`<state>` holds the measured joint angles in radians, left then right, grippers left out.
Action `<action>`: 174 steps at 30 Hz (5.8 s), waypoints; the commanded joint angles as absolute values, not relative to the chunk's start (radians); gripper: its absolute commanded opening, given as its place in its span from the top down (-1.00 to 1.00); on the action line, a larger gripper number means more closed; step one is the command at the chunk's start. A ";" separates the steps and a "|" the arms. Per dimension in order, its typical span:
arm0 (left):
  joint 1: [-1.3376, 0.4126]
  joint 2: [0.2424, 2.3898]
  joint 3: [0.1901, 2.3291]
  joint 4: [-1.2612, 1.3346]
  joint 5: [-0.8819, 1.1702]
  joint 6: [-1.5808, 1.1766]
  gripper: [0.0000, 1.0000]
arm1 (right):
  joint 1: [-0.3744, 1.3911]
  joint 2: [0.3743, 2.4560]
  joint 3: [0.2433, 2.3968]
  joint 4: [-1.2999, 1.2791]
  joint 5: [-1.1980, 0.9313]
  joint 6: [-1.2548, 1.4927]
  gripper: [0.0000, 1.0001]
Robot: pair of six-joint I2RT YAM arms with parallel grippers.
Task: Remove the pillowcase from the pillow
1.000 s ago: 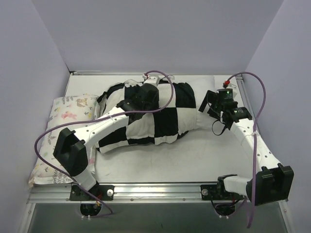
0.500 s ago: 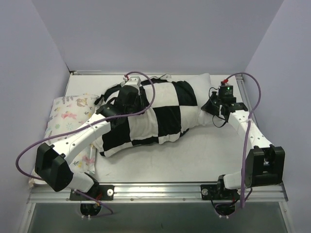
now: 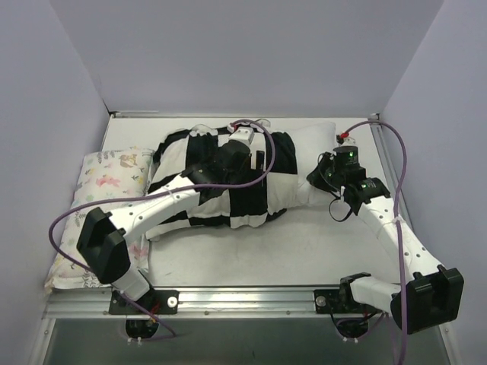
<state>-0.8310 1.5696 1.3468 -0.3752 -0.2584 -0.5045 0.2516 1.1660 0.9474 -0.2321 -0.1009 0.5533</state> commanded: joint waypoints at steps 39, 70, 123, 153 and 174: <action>-0.584 1.262 1.144 -0.474 -0.342 -0.581 1.00 | 0.394 1.006 1.189 -0.587 0.260 0.394 -0.55; -0.937 1.355 0.953 -0.213 -0.735 -0.700 1.00 | 0.534 1.214 0.977 -0.279 0.351 0.445 1.00; -0.710 1.295 1.419 -0.434 -0.204 -0.377 -0.65 | 0.455 1.183 1.453 -0.621 0.264 0.350 -0.88; -0.402 1.160 0.973 -0.469 -0.445 -0.523 1.00 | 0.226 1.046 0.956 -0.551 0.315 0.410 1.00; -0.577 1.284 0.954 -0.307 -0.173 -0.529 1.00 | 0.869 0.994 1.008 -0.480 0.419 0.374 -0.95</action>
